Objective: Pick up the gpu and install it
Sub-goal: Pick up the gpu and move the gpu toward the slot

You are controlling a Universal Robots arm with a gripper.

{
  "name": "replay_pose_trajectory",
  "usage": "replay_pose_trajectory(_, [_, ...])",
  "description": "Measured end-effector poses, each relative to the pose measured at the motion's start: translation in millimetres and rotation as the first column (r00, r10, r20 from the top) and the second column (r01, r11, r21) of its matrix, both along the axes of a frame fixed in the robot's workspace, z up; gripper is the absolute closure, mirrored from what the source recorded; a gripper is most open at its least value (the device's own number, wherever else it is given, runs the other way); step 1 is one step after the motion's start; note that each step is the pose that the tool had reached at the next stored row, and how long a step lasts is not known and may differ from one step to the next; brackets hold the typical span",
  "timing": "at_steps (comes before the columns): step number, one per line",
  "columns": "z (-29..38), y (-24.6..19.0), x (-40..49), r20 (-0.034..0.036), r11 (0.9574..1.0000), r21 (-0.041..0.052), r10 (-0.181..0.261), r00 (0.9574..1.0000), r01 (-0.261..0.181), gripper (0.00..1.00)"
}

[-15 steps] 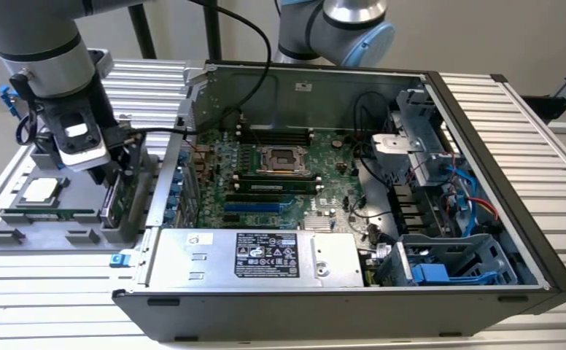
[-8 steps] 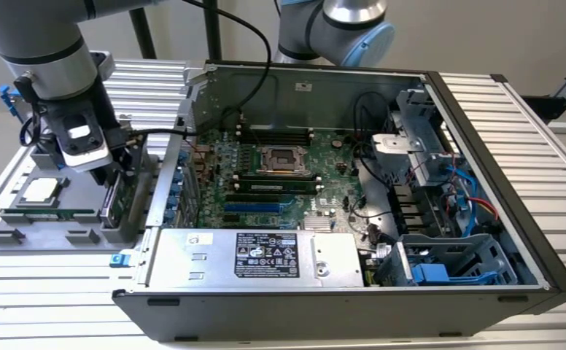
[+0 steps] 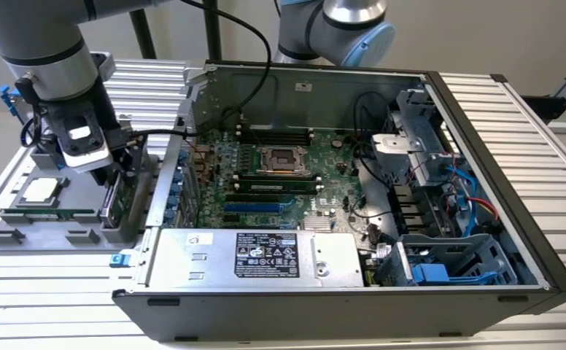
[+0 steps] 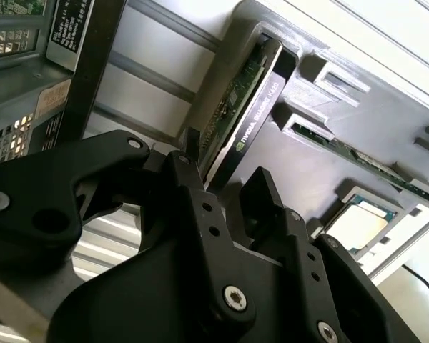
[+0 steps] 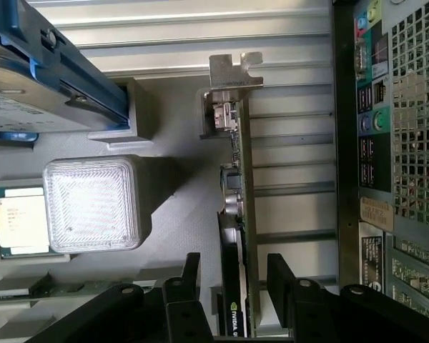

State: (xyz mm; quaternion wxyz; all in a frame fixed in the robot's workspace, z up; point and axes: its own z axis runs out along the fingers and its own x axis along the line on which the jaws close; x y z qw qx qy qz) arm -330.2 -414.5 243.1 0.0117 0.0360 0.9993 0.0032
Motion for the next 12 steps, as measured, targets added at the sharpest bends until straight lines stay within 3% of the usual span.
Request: replay_pose_trajectory(12, [-2.7,0.0,0.3,0.0000,1.0000,0.0000,0.000,1.0000,0.000,0.00])
